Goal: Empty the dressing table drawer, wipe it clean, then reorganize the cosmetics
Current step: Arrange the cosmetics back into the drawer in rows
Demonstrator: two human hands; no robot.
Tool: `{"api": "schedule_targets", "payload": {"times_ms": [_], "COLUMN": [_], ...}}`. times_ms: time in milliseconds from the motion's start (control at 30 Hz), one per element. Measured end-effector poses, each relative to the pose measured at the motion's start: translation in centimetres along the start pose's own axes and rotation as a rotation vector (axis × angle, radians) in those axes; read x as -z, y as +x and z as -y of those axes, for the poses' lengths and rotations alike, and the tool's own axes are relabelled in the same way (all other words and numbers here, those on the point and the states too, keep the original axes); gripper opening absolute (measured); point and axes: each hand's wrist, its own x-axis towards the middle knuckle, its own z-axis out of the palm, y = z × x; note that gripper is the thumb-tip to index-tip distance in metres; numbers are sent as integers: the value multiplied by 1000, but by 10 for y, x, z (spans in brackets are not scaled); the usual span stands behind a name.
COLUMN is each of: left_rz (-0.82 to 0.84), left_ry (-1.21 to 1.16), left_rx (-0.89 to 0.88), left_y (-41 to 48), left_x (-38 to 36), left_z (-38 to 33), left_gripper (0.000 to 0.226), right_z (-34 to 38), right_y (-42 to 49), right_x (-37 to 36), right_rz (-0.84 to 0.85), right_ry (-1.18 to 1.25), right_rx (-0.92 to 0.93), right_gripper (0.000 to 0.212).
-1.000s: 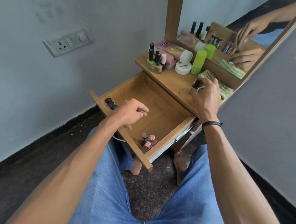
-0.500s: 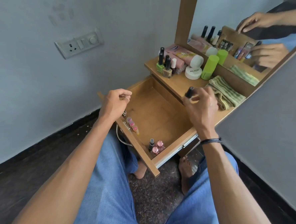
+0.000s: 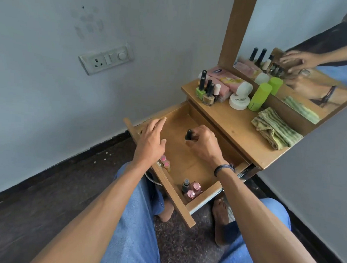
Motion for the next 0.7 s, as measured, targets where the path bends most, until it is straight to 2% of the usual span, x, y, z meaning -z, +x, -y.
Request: {"api": "schedule_targets", "payload": {"times_ms": [67,200,267,333,500,633,700], "left_rz": [-85,-307,-417,-461,-455,-423,-414], "left_ry": [-43,-415,-507,-496,-306,-263,-246], "left_rx": [82,276,381,394,282,272,269], "left_y": [1,12,15,13,7,7,7], "left_x": [-3,7,13,10,-3,-2,-3], "left_z": [-2,-2,4,12,19,18,18], "left_gripper": [73,67,64,66,77,74,73], "right_z": [4,10,11,12,17,18,18], "right_y": [12,33,40,45,56,65,69], "right_x": [-9,-31,-43,-53,-68,-78,-82], "right_rz": [36,116,155,175,182,174,156], "right_ry": [3,-9,-10,-11,16,69,121], "right_rx": [-1,39,60,83,128,119,91], "right_gripper": [8,8,9,10,10,33,36]}}
